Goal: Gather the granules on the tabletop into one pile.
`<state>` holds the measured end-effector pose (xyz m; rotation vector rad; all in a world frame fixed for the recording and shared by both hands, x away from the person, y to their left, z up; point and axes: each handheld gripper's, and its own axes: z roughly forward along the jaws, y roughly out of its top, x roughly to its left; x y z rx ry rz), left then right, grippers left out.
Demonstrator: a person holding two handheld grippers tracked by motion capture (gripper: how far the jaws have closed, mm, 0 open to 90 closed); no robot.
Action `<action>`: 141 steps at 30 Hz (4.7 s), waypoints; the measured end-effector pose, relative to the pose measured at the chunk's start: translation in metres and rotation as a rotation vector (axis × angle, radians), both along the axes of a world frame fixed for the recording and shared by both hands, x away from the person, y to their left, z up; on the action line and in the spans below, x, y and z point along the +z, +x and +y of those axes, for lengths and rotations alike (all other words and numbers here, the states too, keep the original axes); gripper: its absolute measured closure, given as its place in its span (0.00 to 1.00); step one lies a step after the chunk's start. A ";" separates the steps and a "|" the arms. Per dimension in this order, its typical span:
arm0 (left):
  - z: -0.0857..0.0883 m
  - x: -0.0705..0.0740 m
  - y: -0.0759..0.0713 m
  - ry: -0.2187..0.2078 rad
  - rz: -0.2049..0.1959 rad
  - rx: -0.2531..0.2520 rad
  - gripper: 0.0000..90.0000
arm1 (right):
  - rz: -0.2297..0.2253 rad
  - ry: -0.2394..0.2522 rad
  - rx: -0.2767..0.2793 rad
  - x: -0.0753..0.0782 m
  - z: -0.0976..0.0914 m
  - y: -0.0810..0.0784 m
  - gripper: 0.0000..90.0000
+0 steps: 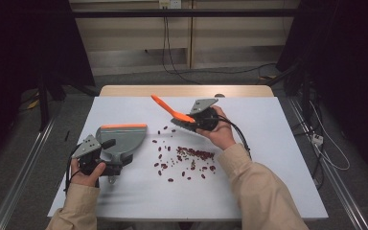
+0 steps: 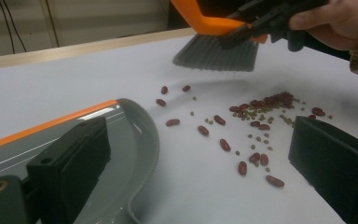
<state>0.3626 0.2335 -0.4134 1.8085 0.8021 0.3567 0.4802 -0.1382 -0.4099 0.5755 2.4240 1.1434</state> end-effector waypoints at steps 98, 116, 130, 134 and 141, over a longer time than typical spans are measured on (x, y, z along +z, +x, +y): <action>0.010 -0.008 -0.001 0.011 0.028 0.028 0.06 | 0.073 -0.118 0.459 -0.009 0.045 -0.057 0.79; 0.008 -0.009 -0.001 0.019 0.029 0.020 0.06 | -0.006 -0.106 0.263 0.003 -0.009 -0.041 0.79; 0.006 -0.010 0.000 0.021 0.031 0.018 0.06 | 0.019 -0.110 0.234 -0.015 -0.037 -0.064 0.79; 0.006 -0.010 -0.001 0.023 0.029 0.018 0.06 | 0.020 -0.105 0.257 -0.015 -0.037 -0.074 0.79; 0.005 -0.009 -0.001 0.025 0.029 0.016 0.06 | 0.024 -0.094 0.271 -0.013 -0.035 -0.085 0.79</action>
